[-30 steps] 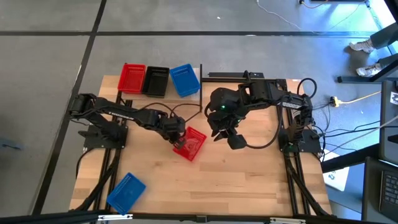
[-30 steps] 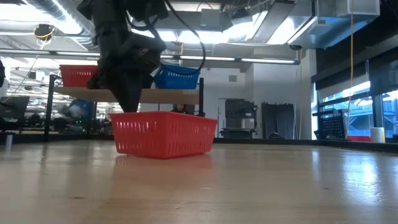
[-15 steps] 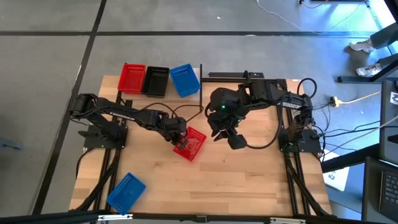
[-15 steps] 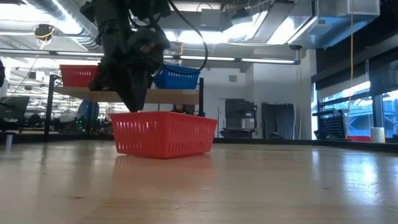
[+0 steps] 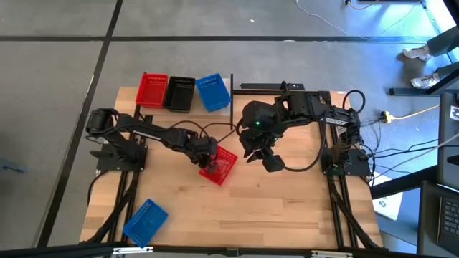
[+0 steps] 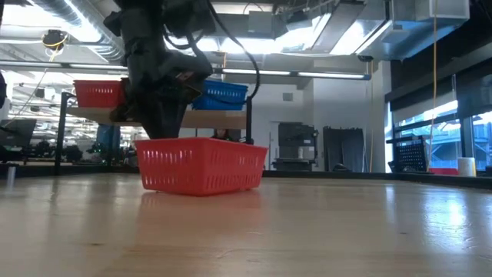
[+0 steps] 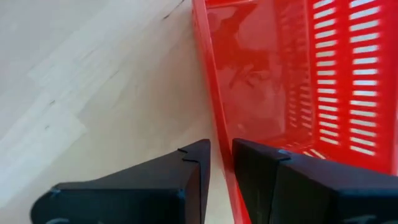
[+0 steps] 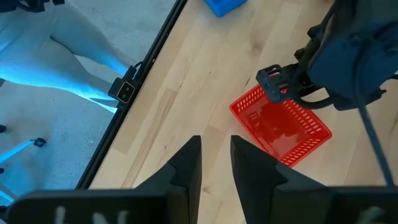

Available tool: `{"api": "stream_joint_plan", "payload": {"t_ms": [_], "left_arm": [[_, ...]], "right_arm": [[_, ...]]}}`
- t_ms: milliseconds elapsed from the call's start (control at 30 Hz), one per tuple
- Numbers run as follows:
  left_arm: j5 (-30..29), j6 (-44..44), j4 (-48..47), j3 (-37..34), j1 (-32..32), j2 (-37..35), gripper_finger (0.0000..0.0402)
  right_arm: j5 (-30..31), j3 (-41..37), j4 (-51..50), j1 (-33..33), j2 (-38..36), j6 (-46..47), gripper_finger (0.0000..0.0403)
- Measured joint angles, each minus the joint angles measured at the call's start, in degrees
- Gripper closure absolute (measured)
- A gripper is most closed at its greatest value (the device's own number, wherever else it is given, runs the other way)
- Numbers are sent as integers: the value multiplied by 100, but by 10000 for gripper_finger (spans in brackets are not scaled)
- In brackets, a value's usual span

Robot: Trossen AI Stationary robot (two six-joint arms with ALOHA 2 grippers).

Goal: Stack baskets on shelf by color
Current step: Stack the red bin on the stacked red bins on the shelf

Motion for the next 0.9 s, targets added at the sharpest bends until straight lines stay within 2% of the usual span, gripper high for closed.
{"api": "stream_joint_plan", "payload": {"t_ms": [233, 400, 567, 767, 900], "left_arm": [[-42, 585, 25, 0, -2, 90, 345], [-191, 881, 14, 0, -2, 90, 390], [114, 890, -31, 0, -2, 31, 398], [688, 884, -456, 230, -6, -569, 399], [601, 853, -1472, 682, -4, -1226, 400]], "right_arm": [[0, 0, 0, 0, 0, -1, 318], [0, 0, 2, 0, 0, 0, 318], [0, 0, 2, 0, 1, -2, 318], [2, 0, 2, -2, 2, -15, 318], [2, 0, 4, -2, 2, -22, 318]]}}
